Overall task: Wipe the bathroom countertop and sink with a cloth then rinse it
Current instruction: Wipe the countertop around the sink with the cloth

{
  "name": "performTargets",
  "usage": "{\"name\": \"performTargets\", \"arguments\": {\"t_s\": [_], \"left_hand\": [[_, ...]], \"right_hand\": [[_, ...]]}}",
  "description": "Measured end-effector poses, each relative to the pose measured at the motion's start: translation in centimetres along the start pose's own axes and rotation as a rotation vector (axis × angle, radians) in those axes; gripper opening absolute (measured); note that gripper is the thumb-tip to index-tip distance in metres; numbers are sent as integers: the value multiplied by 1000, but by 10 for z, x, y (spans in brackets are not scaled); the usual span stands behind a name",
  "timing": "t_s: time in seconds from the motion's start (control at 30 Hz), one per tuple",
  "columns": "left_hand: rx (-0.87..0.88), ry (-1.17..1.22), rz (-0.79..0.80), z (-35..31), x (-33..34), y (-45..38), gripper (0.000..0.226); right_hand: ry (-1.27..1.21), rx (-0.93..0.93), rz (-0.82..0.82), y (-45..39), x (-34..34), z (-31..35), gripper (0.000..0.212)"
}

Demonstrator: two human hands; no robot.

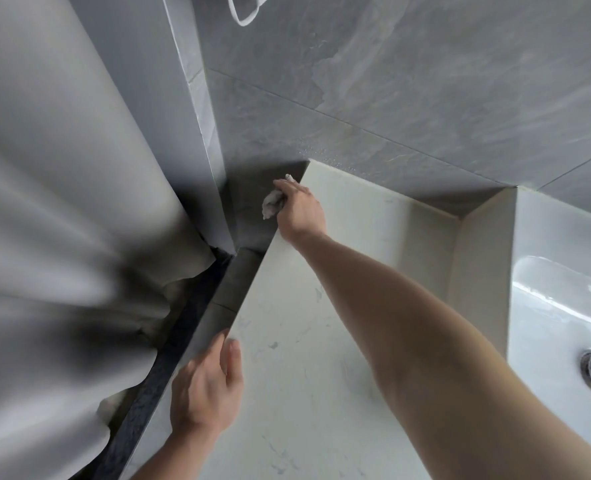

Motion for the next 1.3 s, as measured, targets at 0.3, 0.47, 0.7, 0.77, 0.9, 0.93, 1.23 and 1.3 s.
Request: {"name": "performTargets", "arguments": {"t_s": [0.3,0.47,0.7,0.77,0.9,0.93,1.23,1.3], "left_hand": [[0,-34,43,2,3,-3,68],[-12,-58,78,3,5,-4,69],[-36,-68,111,4,9,-5,66],[-37,-71,110,4,8,-4,66],[-35,-83,106,4,7,-4,67],[-35,-82,103,4,7,-4,67],[-40,-71,85,0,2,-2,71],[-55,-59,79,-2,-1,-1,71]], "right_hand": [[-44,300,-520,55,-141,-142,61],[87,459,-520,73,-156,-200,54],[126,574,-555,33,-91,-131,69],[152,511,-443,17,-66,-101,74],[124,209,-280,1,-8,-35,69],[103,135,-253,1,4,-22,66],[-160,-14,-252,14,-31,-46,38],[-200,128,-415,10,-61,-90,32]]}}
Point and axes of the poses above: each hand's wrist, its own y-axis away from the middle knuckle, its own x-axis out of the palm, z = x × y, the point moved 4 cm from there along -y, towards the middle knuckle, and after that the axes turned 8 degrees about -y, right-handed, at the moved point
